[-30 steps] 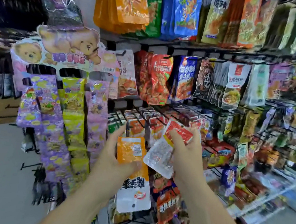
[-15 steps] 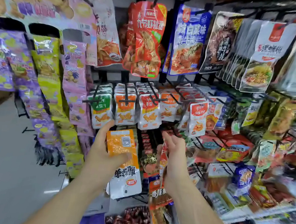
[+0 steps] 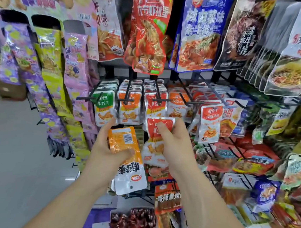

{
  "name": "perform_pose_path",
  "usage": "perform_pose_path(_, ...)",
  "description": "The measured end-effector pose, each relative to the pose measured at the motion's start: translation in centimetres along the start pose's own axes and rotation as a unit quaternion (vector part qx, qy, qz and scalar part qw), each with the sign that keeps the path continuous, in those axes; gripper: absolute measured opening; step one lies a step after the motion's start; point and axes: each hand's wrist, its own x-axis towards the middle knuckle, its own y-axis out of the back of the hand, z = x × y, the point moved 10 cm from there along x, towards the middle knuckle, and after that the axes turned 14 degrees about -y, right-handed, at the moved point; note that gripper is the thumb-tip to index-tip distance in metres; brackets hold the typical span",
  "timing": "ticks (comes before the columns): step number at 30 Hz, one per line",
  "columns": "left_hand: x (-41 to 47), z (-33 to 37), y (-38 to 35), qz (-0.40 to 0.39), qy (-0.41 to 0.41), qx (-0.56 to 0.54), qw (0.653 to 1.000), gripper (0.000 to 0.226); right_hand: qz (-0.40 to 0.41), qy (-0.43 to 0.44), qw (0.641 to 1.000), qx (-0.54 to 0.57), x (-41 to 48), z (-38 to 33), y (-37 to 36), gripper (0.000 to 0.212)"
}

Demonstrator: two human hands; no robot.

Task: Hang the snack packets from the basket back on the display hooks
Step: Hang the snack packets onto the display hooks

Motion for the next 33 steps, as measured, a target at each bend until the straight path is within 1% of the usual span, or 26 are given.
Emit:
perform_pose_path(3,0.4,1.0,-0.2,0.005,-0.018,-0.012,1.000,0.084,-0.001,0.061,0.998,0.015,0.3,-2.1,0.0,0.007)
perform_pose_path(7,1.1,1.3,-0.2,0.011,-0.027,-0.026,0.999,0.085,0.011,0.095,0.995,0.011,0.9,-3.5,-0.2,0.004)
perform_pose_path(12,1.8,0.7,0.2,0.018,-0.020,-0.034,0.999,0.090,0.026,0.104,0.994,0.013,1.7,-3.4,-0.2,0.007)
perform_pose_path(15,2.0,0.4,0.2,0.023,-0.018,-0.044,0.999,0.090,0.026,0.094,0.995,0.028,2.0,-3.0,-0.2,0.003)
perform_pose_path(22,1.9,0.4,0.9,0.017,-0.024,-0.034,0.999,0.090,0.032,0.068,0.996,0.047,2.5,-2.7,0.0,0.012)
perform_pose_path(28,1.7,0.4,1.8,0.023,-0.024,-0.026,0.999,0.088,0.046,0.077,0.995,0.036,4.2,-1.8,-0.1,0.008)
perform_pose_path(29,1.6,0.5,1.9,0.025,-0.024,-0.024,0.999,0.089,0.048,0.077,0.995,0.042,4.4,-1.6,-0.1,0.012)
perform_pose_path(31,1.5,0.4,2.2,0.031,-0.021,-0.025,0.999,0.088,0.056,0.090,0.993,0.042,4.8,-1.1,0.1,0.028)
perform_pose_path(33,1.4,0.2,2.4,0.035,-0.011,-0.030,0.999,0.086,0.075,0.110,0.991,0.019,4.9,-1.0,0.4,0.032)
